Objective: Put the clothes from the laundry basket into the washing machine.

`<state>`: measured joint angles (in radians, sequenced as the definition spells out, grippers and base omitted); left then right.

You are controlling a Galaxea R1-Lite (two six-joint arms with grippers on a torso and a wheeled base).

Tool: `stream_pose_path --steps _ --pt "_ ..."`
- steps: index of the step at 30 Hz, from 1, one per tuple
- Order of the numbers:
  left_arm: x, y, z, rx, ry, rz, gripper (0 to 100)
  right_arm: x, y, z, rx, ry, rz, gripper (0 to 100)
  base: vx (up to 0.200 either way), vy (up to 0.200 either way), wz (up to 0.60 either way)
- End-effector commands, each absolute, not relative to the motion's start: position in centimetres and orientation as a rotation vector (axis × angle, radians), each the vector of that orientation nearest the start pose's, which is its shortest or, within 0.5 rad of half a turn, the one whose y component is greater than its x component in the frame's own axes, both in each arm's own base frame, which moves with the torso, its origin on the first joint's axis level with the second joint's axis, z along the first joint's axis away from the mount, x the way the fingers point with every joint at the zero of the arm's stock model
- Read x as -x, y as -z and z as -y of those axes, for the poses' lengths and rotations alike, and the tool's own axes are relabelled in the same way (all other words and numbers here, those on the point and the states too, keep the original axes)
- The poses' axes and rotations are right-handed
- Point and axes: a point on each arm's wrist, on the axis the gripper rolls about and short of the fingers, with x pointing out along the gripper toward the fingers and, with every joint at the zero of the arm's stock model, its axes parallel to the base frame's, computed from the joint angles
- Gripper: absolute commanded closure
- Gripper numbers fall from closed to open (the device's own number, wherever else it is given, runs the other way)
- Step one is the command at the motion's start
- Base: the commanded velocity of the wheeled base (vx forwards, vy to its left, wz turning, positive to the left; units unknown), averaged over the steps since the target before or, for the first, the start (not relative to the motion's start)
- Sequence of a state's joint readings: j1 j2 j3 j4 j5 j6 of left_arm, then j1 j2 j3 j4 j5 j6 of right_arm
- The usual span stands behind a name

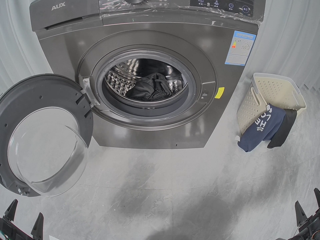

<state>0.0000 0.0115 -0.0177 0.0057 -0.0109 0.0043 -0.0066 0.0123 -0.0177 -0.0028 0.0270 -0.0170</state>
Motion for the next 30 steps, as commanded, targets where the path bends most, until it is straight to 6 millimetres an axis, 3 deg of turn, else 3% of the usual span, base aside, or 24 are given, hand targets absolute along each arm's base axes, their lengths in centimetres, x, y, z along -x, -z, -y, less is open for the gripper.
stream_pose_path --steps 1,19,24,30 --pt "2.28 -7.55 0.02 -0.006 0.011 -0.005 0 2.21 -7.62 -0.08 0.017 -0.022 -0.004 0 0.0 -0.2 0.0" --pt "2.28 -7.53 0.02 0.002 0.009 -0.006 0 2.21 -7.6 -0.08 0.017 -0.022 -0.006 0 0.0 -0.2 0.0" --pt "2.28 -7.53 0.03 -0.014 0.009 -0.006 0 2.2 -7.62 -0.09 0.017 -0.023 -0.006 0 0.0 0.0 0.0" --pt "2.28 -7.55 0.02 -0.008 0.009 -0.005 0 2.21 -7.6 -0.07 0.017 -0.017 -0.006 0 0.0 -0.2 0.0"
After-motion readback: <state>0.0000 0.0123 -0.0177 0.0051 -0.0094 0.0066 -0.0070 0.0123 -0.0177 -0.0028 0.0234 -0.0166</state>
